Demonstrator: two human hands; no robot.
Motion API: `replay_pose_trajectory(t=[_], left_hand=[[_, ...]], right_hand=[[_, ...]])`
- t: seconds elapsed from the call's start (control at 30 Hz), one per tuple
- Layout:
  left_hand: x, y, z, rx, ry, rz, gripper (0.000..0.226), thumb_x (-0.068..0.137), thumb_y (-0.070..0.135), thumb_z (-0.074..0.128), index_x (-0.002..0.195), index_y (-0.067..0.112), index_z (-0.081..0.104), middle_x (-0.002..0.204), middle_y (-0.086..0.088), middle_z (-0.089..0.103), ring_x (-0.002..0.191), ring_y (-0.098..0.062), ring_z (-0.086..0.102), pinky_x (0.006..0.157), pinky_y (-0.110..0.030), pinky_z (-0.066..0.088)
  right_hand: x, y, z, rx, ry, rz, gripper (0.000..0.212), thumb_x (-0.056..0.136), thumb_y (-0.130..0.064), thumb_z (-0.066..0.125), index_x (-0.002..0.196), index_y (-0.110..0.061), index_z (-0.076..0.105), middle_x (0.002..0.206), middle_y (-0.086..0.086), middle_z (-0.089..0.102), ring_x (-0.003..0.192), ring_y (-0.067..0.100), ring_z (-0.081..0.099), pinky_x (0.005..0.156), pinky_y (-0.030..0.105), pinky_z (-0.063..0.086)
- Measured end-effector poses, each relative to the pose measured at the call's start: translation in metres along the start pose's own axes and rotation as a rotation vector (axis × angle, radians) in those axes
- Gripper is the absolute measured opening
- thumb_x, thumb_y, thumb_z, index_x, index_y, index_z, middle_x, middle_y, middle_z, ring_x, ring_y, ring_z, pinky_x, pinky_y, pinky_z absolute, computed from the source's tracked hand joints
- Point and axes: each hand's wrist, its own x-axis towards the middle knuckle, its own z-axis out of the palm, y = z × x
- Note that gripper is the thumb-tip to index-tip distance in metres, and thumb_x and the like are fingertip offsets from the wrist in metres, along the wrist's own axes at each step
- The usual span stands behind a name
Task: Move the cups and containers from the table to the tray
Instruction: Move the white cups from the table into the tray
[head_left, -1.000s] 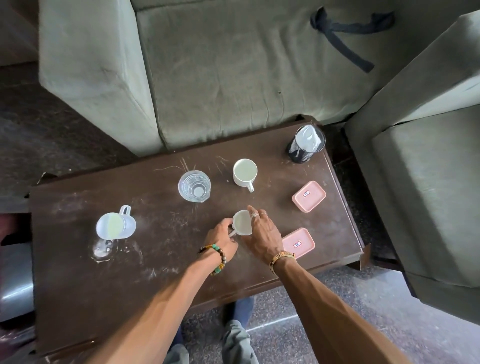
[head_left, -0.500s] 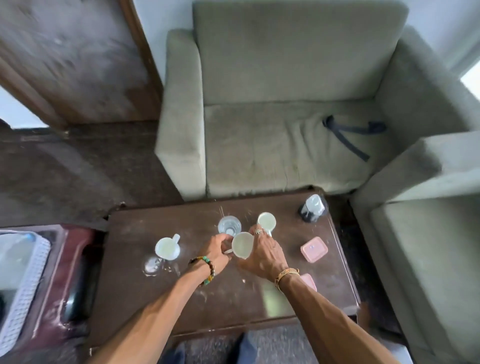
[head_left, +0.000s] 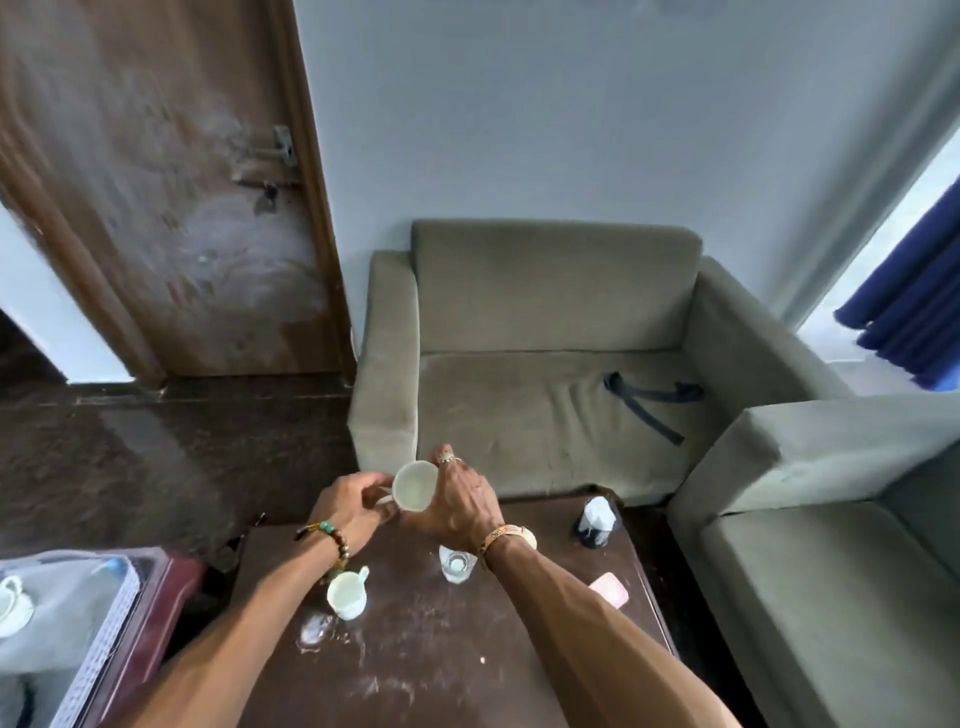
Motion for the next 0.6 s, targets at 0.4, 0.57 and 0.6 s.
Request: replay_pose_trajectory(t=[0.4, 0.57, 0.6], left_hand=[[-0.081, -0.030, -0.135, -0.035, 0.095, 0.128, 0.024, 0.074, 0.022, 0.081, 0.087, 0.039, 0.071, 0.074, 0.023, 0.069, 0.073, 0.008, 0.063, 0.056, -0.008, 0.039], [-0.115, -0.046, -0.192, -0.012, 0.127, 0.141, 0.025, 0.074, 0.021, 0.081, 0.087, 0.039, 0.070, 0.072, 0.023, 0.067, 0.070, 0.008, 0.059, 0.055, -0.014, 0.039], [-0.120, -0.050, -0.202, -0.014, 0.132, 0.142, 0.025, 0.074, 0.021, 0.081, 0.088, 0.038, 0.071, 0.072, 0.022, 0.067, 0.070, 0.008, 0.059, 0.055, -0.014, 0.039]], right_hand=[[-0.058, -0.149, 0.012, -0.034, 0.116, -0.084, 0.073, 0.055, -0.058, 0.076, 0.112, -0.026, 0.043, 0.101, -0.001, 0.067, 0.091, 0.028, 0.067, 0.065, 0.029, 0.045], [-0.076, -0.208, 0.027, -0.029, 0.129, -0.137, 0.075, 0.056, -0.056, 0.076, 0.115, -0.024, 0.043, 0.102, 0.000, 0.067, 0.093, 0.027, 0.066, 0.072, 0.034, 0.053], [-0.077, -0.219, 0.030, -0.030, 0.133, -0.146, 0.075, 0.056, -0.056, 0.076, 0.115, -0.024, 0.044, 0.102, 0.000, 0.067, 0.093, 0.027, 0.067, 0.073, 0.034, 0.053]])
